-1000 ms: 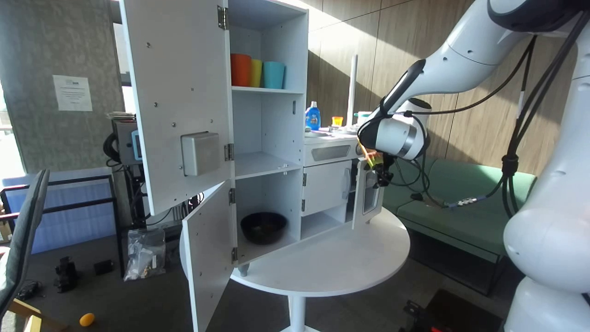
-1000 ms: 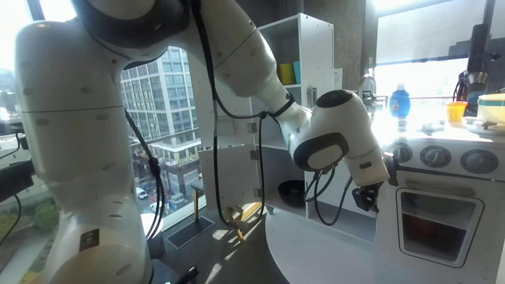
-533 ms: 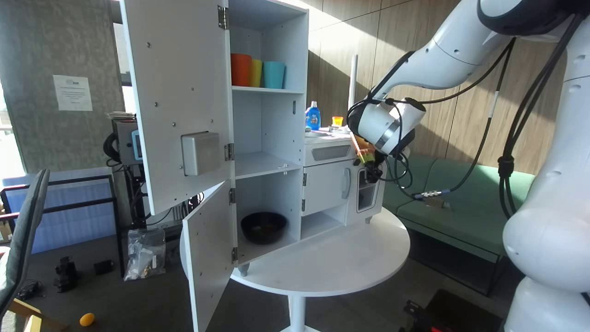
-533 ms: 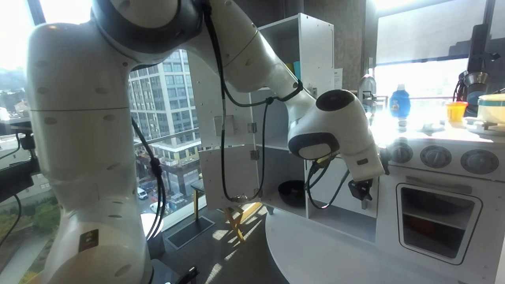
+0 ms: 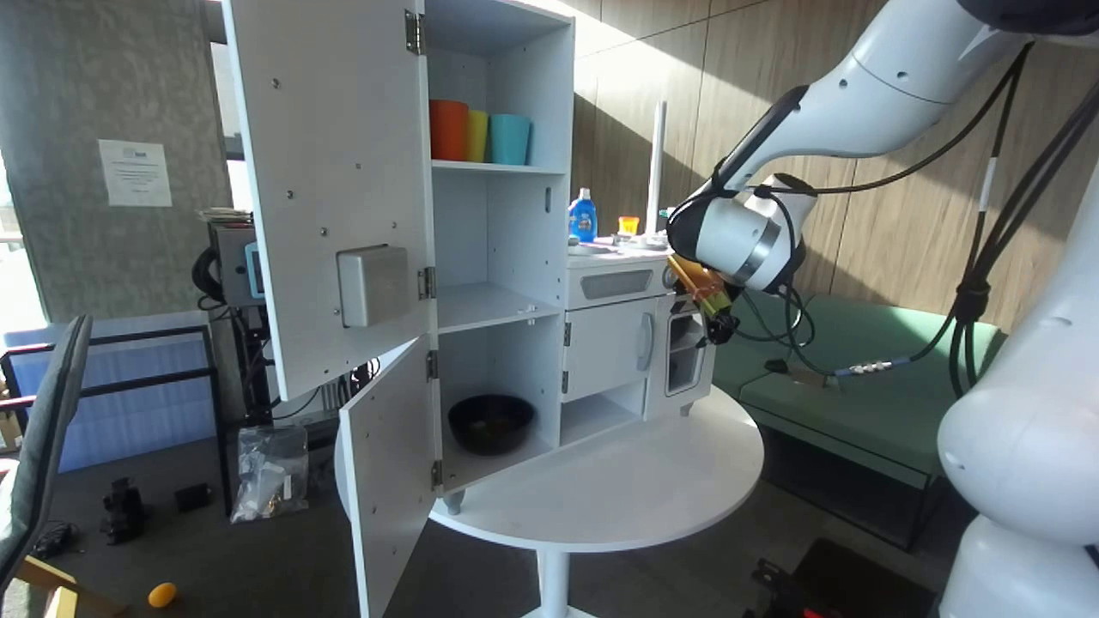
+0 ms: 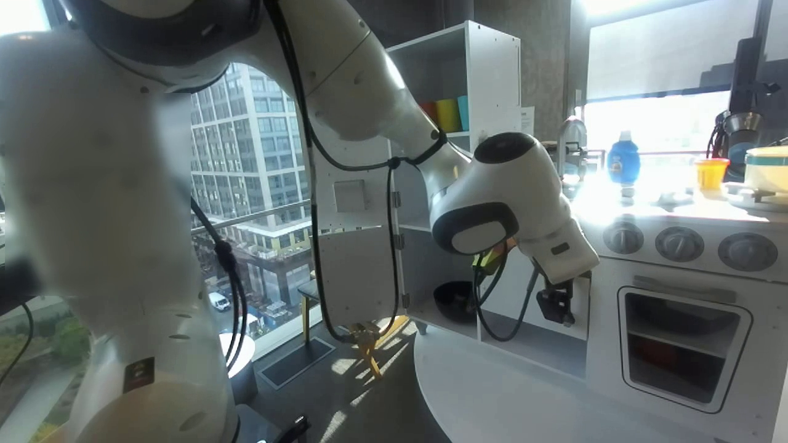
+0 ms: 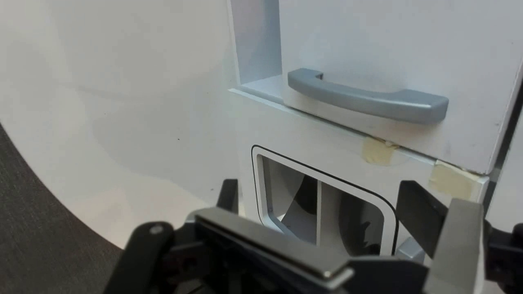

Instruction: Close all the cabinet doors

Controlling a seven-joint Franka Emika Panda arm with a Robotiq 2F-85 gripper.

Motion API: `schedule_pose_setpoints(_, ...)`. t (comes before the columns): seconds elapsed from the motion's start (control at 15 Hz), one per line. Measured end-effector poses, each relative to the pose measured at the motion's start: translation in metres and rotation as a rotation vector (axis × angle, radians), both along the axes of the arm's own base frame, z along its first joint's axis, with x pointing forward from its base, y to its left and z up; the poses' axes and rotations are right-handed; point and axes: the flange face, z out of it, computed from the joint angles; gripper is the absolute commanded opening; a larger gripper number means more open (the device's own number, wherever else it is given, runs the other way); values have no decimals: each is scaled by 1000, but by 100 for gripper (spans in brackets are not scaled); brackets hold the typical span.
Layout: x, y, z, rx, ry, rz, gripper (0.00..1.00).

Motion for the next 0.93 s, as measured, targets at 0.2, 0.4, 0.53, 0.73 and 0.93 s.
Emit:
schedule_pose_setpoints(0.2, -13, 39, 26, -63, 45, 184, 100)
schedule_pose_setpoints(0.4, -23, 89, 56, -103, 104, 373, 100)
schedule_pose_setpoints(0.53, -33, 127, 73, -126, 156, 495, 100)
schedule_pose_setpoints(0.73, -48, 195, 94, -160, 239, 679, 100)
schedule_pose_setpoints(0.93, -60, 272, 106, -188, 315, 866, 100)
